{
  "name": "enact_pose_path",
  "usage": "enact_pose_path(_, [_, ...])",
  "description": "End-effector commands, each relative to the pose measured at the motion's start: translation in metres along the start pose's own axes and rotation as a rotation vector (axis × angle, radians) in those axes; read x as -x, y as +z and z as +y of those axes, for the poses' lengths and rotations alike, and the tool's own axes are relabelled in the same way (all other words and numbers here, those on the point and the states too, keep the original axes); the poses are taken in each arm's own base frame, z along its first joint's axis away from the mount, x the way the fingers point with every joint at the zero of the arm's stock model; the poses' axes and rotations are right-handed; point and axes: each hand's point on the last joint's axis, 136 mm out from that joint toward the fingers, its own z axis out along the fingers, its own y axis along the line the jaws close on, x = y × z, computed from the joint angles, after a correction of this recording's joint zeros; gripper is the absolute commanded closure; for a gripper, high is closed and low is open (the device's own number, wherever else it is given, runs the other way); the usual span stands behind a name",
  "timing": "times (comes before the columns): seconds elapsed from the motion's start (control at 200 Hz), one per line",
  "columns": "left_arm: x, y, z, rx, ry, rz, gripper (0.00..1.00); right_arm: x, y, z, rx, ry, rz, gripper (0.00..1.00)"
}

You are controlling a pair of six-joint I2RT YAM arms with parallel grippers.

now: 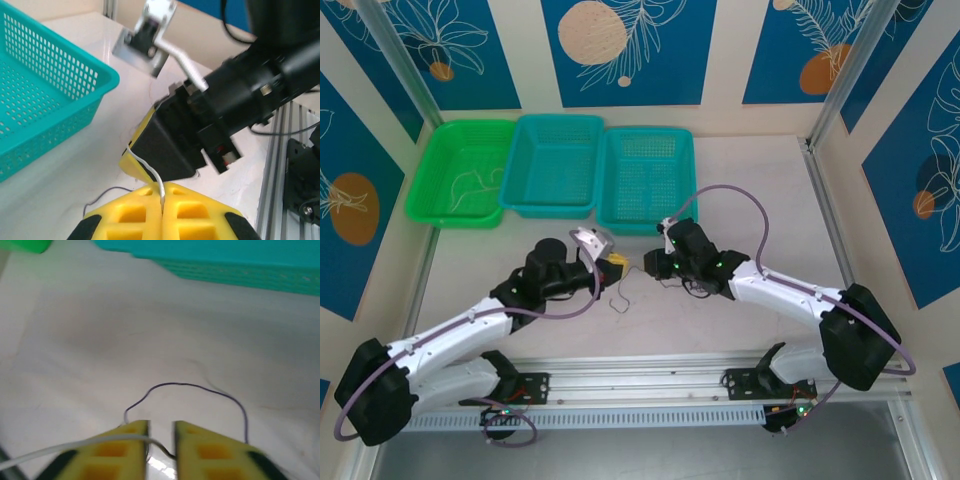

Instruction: Untangle the cables

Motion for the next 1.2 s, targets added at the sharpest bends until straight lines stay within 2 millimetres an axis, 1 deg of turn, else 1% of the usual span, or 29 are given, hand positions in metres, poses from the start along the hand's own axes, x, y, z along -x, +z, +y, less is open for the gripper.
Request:
enact_pose_path(0.0, [0.022, -0.009, 0.0, 0.023, -0.005, -0.084, 1.0, -0.005, 0.0, -0.048, -0.165, 0.119, -0.028, 0.89])
enact_pose_path(0.06, [0.025, -0.012, 0.006, 0.063, -0.009, -0.088, 1.0, -0.011, -0.004, -0.064, -0.217, 0.171, -0.023, 0.93])
enact_pose_path(0.125, [0.029, -0.017, 0.014, 0.107, -0.022, -0.102, 1.0, -0.018, -0.012, -0.085, -0.309, 0.219, -0.021, 0.93])
enact_pose_path(0.165, [0.033, -0.022, 0.018, 0.127, -0.034, -0.121, 1.0, -0.024, -0.019, -0.101, -0.393, 0.256, -0.018, 0.9])
enact_pose_path(0.225, [0.046, -0.032, 0.02, 0.138, -0.05, -0.168, 1.0, -0.034, -0.032, -0.128, -0.529, 0.329, -0.005, 0.83])
enact_pose_path(0.27, [0.057, -0.042, 0.021, 0.146, -0.056, -0.207, 1.0, -0.041, -0.04, -0.143, -0.59, 0.384, 0.009, 0.79])
enact_pose_path(0.31, [0.068, -0.051, 0.021, 0.147, -0.055, -0.239, 1.0, -0.044, -0.042, -0.15, -0.603, 0.407, 0.023, 0.73])
enact_pose_path(0.375, [0.081, -0.062, 0.021, 0.153, -0.045, -0.266, 1.0, -0.045, -0.041, -0.153, -0.58, 0.419, 0.037, 0.59])
enact_pose_path(0.395, [0.085, -0.065, 0.02, 0.156, -0.042, -0.273, 1.0, -0.046, -0.04, -0.154, -0.578, 0.422, 0.041, 0.57])
enact_pose_path(0.41, [0.087, -0.067, 0.02, 0.159, -0.043, -0.275, 1.0, -0.046, -0.04, -0.155, -0.577, 0.425, 0.044, 0.53])
enact_pose_path(0.46, [0.094, -0.074, 0.02, 0.169, -0.039, -0.289, 1.0, -0.046, -0.04, -0.159, -0.585, 0.437, 0.05, 0.5])
enact_pose_path(0.505, [0.1, -0.081, 0.02, 0.179, -0.036, -0.307, 1.0, -0.048, -0.04, -0.164, -0.595, 0.462, 0.064, 0.5])
enact_pose_path(0.67, [0.116, -0.103, 0.024, 0.262, -0.022, -0.344, 1.0, -0.058, -0.037, -0.182, -0.616, 0.565, 0.109, 0.54])
enact_pose_path(0.76, [0.12, -0.112, 0.029, 0.317, -0.002, -0.33, 1.0, -0.067, -0.037, -0.192, -0.654, 0.607, 0.134, 0.56])
enact_pose_path(0.83, [0.121, -0.12, 0.036, 0.383, 0.003, -0.312, 1.0, -0.072, -0.042, -0.202, -0.704, 0.633, 0.143, 0.6])
enact_pose_path(0.89, [0.12, -0.131, 0.049, 0.478, -0.004, -0.29, 1.0, -0.074, -0.051, -0.212, -0.754, 0.661, 0.134, 0.66])
enact_pose_path(0.93, [0.118, -0.141, 0.062, 0.572, -0.018, -0.266, 1.0, -0.075, -0.057, -0.219, -0.777, 0.681, 0.124, 0.74])
enact_pose_path(0.985, [0.115, -0.159, 0.079, 0.702, -0.024, -0.235, 1.0, -0.076, -0.064, -0.229, -0.794, 0.721, 0.105, 0.87])
enact_pose_path(1.025, [0.116, -0.17, 0.087, 0.766, -0.023, -0.23, 1.0, -0.076, -0.07, -0.237, -0.793, 0.755, 0.085, 0.92])
enact_pose_path(1.09, [0.121, -0.182, 0.093, 0.809, -0.021, -0.246, 1.0, -0.074, -0.075, -0.245, -0.779, 0.793, 0.061, 0.95])
enact_pose_path(1.125, [0.124, -0.187, 0.096, 0.828, -0.029, -0.254, 1.0, -0.073, -0.078, -0.248, -0.777, 0.8, 0.054, 0.98])
enact_pose_path(1.195, [0.127, -0.194, 0.103, 0.861, -0.046, -0.256, 1.0, -0.073, -0.086, -0.257, -0.798, 0.825, 0.044, 1.0])
